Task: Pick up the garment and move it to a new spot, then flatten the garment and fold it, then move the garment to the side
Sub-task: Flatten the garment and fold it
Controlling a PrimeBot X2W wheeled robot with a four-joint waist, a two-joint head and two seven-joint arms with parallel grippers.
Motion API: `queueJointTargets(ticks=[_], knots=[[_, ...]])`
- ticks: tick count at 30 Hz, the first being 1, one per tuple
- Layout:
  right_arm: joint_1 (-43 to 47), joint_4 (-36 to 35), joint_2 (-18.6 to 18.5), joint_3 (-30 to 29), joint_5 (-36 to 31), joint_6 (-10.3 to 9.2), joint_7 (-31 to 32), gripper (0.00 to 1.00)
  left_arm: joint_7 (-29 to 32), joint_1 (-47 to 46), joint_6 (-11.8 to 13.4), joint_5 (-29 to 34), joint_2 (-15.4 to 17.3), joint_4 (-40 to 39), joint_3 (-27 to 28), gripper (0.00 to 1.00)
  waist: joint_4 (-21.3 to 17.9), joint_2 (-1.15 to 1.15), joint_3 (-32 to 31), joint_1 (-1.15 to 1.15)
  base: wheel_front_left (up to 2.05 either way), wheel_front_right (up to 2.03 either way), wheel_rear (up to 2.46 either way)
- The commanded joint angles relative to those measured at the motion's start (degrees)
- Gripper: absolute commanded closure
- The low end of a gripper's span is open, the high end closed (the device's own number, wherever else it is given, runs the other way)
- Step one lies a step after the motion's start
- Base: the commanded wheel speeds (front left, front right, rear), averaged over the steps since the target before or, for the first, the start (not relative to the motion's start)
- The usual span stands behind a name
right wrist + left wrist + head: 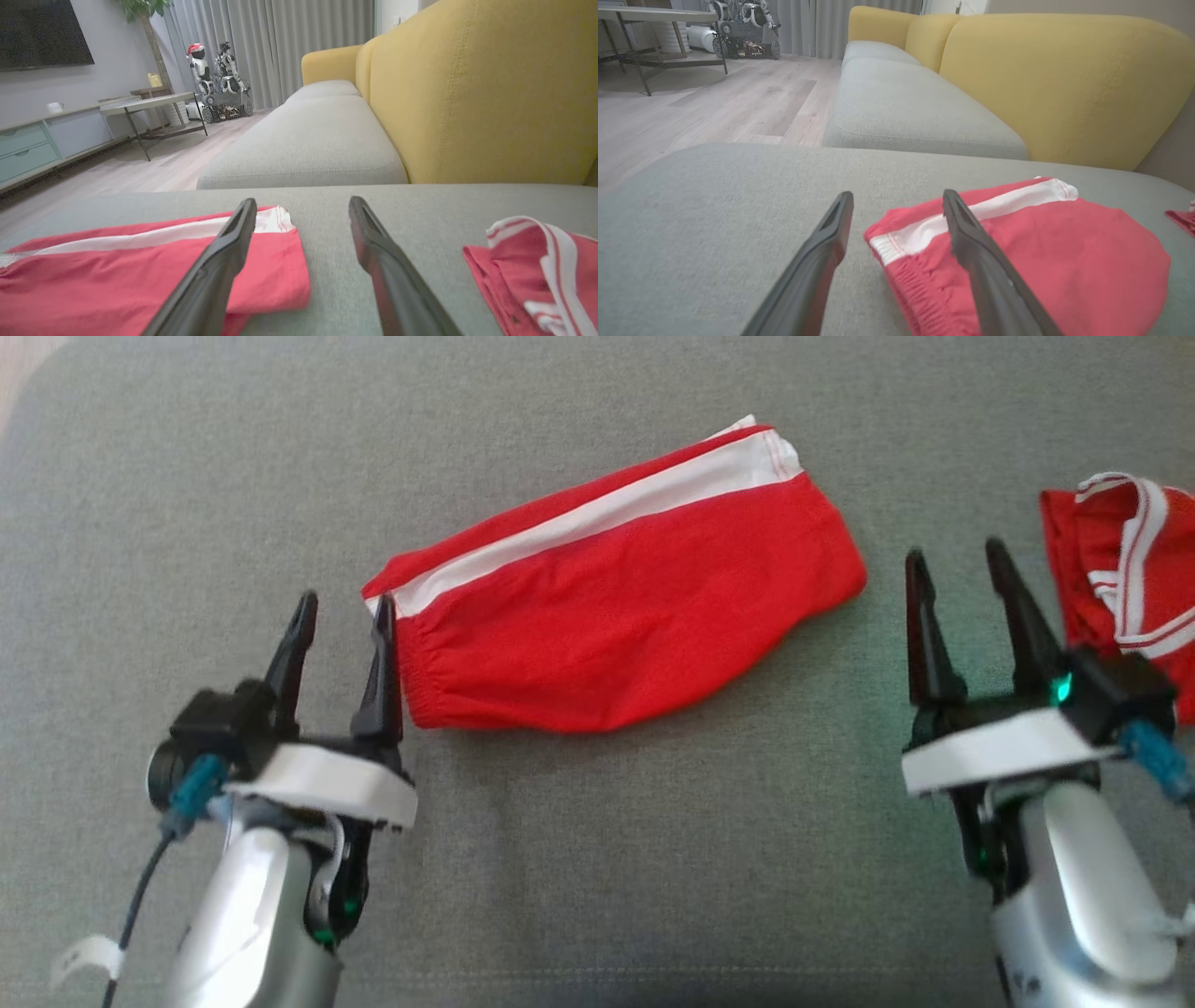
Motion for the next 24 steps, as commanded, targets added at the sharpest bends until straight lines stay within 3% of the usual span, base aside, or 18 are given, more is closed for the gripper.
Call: queueJointTargets(ticks=[1, 10, 24], knots=[[0.8, -3.7, 0.9, 0.6, -0.7, -0.05, 0.8, 0.0, -0.3, -0.5, 0.4, 0.6, 1.5, -1.3, 2.4, 0.0, -0.3, 0.0, -0.7, 0.0, 0.0, 0.0, 0.0], [10.6, -12.9, 2.2, -1.6, -3.4, -0.05, 7.0, 0.0, -0.3, 3.6, 1.4, 1.6, 2.0, 0.5, 1.9, 0.0, -0.3, 0.0, -3.2, 0.0, 0.0, 0.0, 0.0], [12.8, -16.2, 2.5, -2.4, -3.9, -0.05, 9.8, 0.0, -0.3, 3.8, 2.0, 1.2, 1.9, 1.4, 1.6, 0.0, 0.1, 0.0, -3.4, 0.0, 0.0, 0.0, 0.0]])
